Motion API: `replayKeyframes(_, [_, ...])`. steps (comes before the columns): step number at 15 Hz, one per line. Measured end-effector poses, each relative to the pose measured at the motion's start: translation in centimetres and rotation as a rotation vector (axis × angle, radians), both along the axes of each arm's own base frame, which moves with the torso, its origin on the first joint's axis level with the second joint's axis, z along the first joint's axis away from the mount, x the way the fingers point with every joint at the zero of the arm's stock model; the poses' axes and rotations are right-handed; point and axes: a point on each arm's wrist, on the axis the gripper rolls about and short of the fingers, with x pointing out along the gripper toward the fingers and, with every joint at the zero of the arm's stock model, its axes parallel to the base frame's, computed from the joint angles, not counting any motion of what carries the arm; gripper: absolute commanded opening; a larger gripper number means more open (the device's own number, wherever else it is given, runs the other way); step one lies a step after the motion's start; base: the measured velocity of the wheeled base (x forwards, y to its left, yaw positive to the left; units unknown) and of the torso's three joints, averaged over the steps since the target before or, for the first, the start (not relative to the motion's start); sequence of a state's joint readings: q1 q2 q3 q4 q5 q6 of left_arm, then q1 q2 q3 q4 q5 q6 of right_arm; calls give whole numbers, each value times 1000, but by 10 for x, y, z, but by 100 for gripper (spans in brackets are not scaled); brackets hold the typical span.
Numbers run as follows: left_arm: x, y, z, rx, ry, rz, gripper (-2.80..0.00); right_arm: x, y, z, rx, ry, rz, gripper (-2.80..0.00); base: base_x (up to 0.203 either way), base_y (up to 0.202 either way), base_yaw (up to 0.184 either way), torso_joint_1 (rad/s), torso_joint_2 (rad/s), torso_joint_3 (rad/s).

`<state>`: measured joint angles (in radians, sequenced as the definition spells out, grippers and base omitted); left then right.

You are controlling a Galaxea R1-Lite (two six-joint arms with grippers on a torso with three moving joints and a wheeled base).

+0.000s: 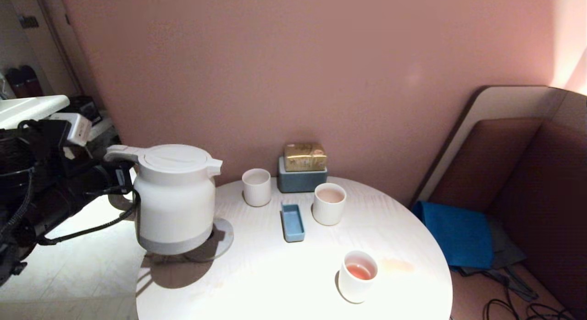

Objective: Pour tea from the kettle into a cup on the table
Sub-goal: Put down the kettle on the table

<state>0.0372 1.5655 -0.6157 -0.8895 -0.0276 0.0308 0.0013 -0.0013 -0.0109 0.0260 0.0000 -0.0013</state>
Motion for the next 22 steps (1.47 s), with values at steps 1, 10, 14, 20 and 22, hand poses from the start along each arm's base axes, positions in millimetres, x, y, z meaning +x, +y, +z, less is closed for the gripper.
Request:
replayKeyframes(1, [-1, 1, -6, -14, -23, 5, -280, 0, 0, 0, 0, 0, 0, -280, 0, 0, 0, 0, 0, 0])
replayKeyframes(10, [17, 11, -56, -242, -119, 43, -280, 0, 0, 0, 0, 0, 0, -280, 0, 0, 0, 0, 0, 0])
replayKeyframes(14, [25, 14, -78, -246, -78, 56, -280, 0, 0, 0, 0, 0, 0, -280, 0, 0, 0, 0, 0, 0])
replayKeyframes(20, [38, 16, -114, -244, 21, 88, -280, 0, 0, 0, 0, 0, 0, -280, 0, 0, 0, 0, 0, 0])
replayKeyframes(22, [43, 16, -119, -245, 31, 94, -280, 0, 0, 0, 0, 0, 0, -280, 0, 0, 0, 0, 0, 0])
